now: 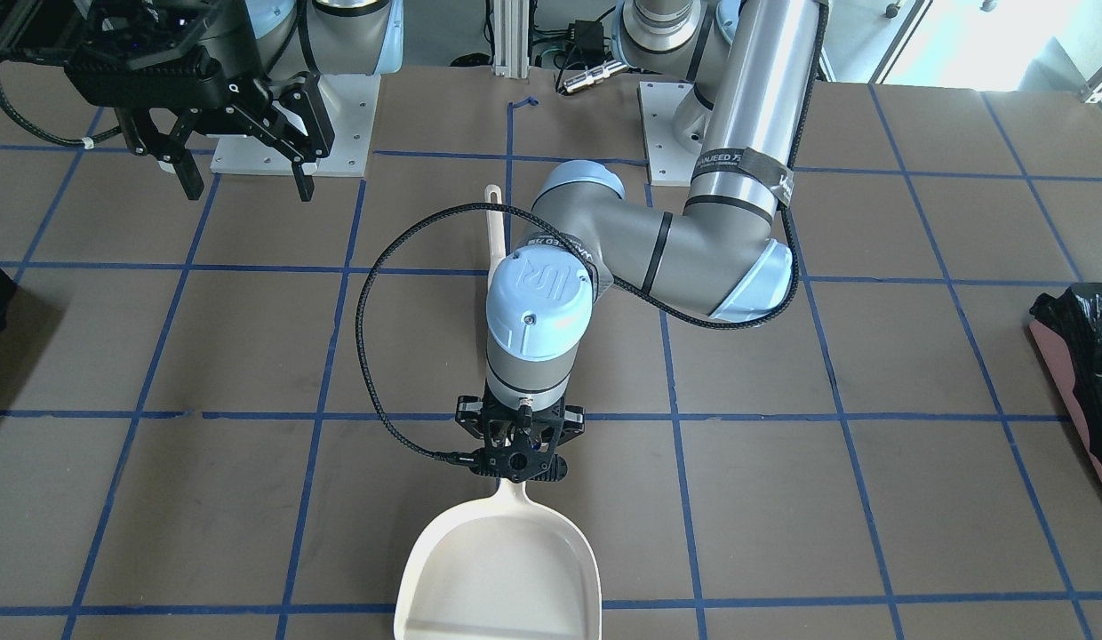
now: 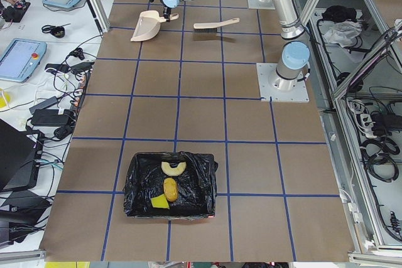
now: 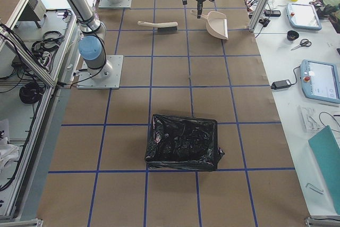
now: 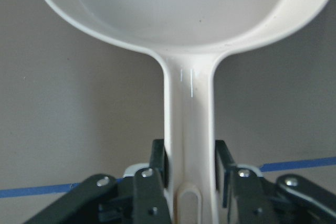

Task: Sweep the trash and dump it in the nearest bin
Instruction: 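Lower the dustpan onto the table and open the left gripper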

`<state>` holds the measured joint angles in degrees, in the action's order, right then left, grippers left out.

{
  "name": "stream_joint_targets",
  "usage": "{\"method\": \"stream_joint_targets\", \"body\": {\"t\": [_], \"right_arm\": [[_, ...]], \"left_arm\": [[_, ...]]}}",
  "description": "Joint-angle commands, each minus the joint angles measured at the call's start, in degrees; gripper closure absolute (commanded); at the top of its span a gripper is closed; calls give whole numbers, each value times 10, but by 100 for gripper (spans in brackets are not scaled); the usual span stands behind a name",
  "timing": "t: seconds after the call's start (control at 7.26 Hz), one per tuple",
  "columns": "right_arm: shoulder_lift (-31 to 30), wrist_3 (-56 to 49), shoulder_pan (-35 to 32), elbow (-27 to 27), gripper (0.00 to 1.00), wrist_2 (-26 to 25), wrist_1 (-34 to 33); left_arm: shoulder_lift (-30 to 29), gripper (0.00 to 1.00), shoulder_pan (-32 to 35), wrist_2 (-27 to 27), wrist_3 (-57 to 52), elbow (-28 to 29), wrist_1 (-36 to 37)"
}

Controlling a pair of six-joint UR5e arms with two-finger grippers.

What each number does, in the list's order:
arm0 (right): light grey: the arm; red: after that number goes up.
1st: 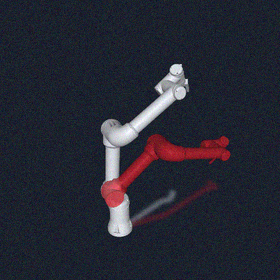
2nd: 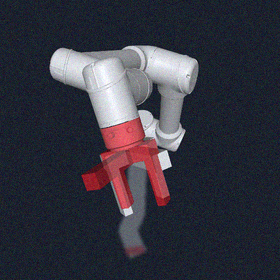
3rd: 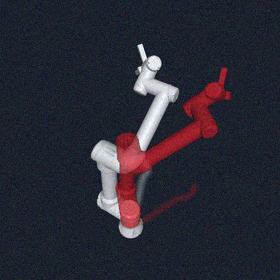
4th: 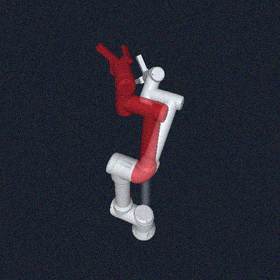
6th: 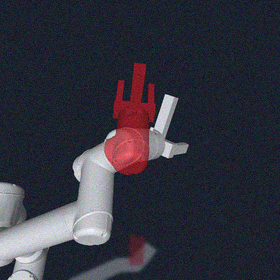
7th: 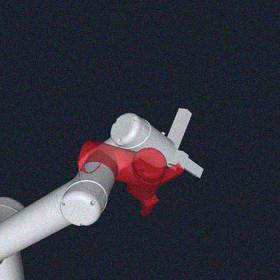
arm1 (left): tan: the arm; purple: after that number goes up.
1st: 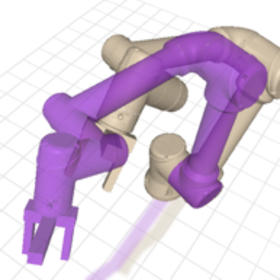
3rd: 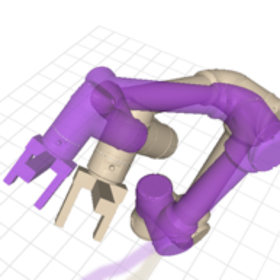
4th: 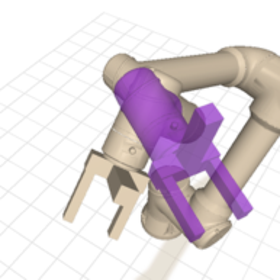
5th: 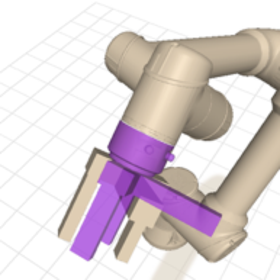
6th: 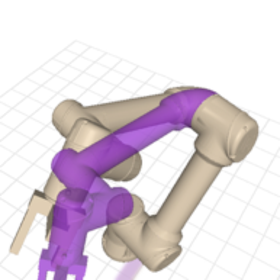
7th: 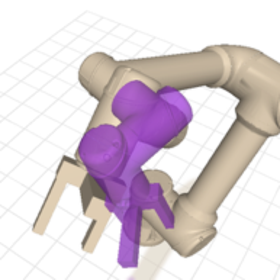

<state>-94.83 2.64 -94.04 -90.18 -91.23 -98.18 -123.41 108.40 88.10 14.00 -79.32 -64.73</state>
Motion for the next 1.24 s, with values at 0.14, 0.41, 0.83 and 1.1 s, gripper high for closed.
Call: {"method": "stream_joint_targets", "body": {"t": [0.14,0.41,0.83,1.1], "right_arm": [[0,0,1,0,0,0,0],[0,0,1,0,0,0,0],[0,-1,1,0,0,0,0],[0,-2,1,0,0,0,0]], "left_arm": [[2,0,1,0,-4,-9,6],[22,0,2,42,-23,-6,6],[75,0,-41,52,-65,-1,-1],[122,0,-94,53,-64,-4,-93]]}}
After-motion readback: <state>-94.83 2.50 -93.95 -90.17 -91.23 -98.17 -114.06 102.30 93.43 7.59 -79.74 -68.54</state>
